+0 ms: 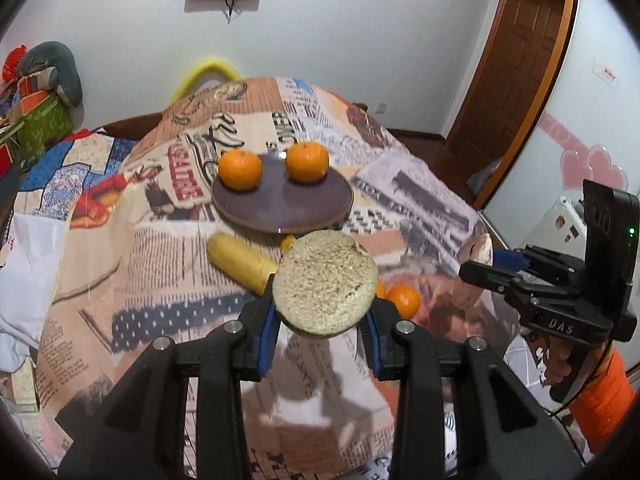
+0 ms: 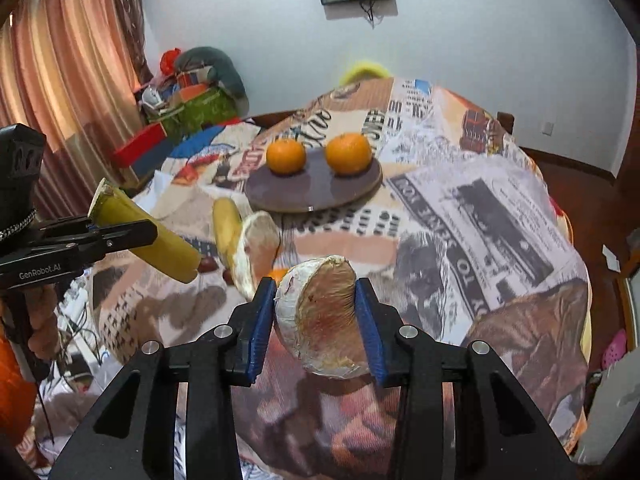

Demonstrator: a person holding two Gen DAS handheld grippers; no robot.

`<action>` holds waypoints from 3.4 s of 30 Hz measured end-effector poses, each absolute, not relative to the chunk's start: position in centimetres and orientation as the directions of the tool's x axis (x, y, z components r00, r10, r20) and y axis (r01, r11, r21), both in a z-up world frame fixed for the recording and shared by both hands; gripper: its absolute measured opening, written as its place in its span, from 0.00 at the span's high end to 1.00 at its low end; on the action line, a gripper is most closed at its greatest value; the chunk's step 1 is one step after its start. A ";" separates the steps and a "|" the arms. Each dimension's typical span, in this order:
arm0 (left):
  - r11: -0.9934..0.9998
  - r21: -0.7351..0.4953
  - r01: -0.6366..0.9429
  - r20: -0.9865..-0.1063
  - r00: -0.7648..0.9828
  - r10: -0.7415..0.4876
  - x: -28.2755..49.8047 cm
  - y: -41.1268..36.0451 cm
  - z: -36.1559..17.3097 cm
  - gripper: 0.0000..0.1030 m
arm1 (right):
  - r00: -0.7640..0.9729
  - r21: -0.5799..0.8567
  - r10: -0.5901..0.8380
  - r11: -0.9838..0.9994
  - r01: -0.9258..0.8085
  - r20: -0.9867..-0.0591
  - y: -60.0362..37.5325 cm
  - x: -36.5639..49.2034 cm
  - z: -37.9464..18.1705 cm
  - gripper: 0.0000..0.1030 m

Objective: Organize fruits

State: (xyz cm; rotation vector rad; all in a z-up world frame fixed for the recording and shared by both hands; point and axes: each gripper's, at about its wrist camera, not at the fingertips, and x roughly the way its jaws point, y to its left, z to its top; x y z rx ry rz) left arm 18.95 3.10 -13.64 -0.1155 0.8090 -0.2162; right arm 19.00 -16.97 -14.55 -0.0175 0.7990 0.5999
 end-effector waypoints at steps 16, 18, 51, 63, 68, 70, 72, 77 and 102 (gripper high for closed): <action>0.978 -0.172 0.122 -0.679 0.704 -0.207 23.9 4.1 -11.9 0.65 | 0.618 0.212 0.528 0.833 -0.512 -0.583 -15.5 23.2 -10.8 0.64; 0.979 -0.168 0.117 -0.683 0.702 -0.201 24.8 4.3 -12.1 0.65 | 0.620 0.213 0.531 0.831 -0.514 -0.578 -15.3 23.8 -10.7 0.64; 0.960 -0.254 0.122 -0.764 0.583 -0.276 38.8 5.4 -18.8 0.61 | 0.549 0.189 0.538 0.802 -0.566 -0.640 -9.8 34.8 -15.1 0.64; 0.980 -0.179 0.086 -0.798 0.570 -0.196 40.1 6.0 -19.9 0.52 | 0.501 0.231 0.560 0.785 -0.574 -0.660 -8.4 36.4 -16.2 0.64; 0.983 -0.150 0.108 -0.794 0.579 -0.185 39.3 5.7 -19.9 0.52 | 0.494 0.218 0.559 0.779 -0.588 -0.666 -7.9 36.4 -16.3 0.63; 0.983 -0.150 0.103 -0.791 0.583 -0.182 39.2 5.9 -19.8 0.52 | 0.492 0.222 0.561 0.779 -0.586 -0.666 -8.0 36.5 -16.3 0.63; 0.983 -0.156 0.098 -0.787 0.590 -0.184 39.0 6.1 -19.6 0.52 | 0.490 0.229 0.562 0.779 -0.584 -0.666 -8.1 36.5 -16.3 0.63; 0.983 -0.168 0.072 -0.778 0.602 -0.177 38.4 6.9 -19.2 0.52 | 0.485 0.234 0.558 0.783 -0.577 -0.674 -8.1 36.6 -16.3 0.52; 0.993 -0.097 0.065 -0.694 0.711 -0.114 26.7 5.5 -11.4 0.43 | 0.560 0.154 0.502 0.819 -0.553 -0.659 -12.4 27.8 -12.2 0.50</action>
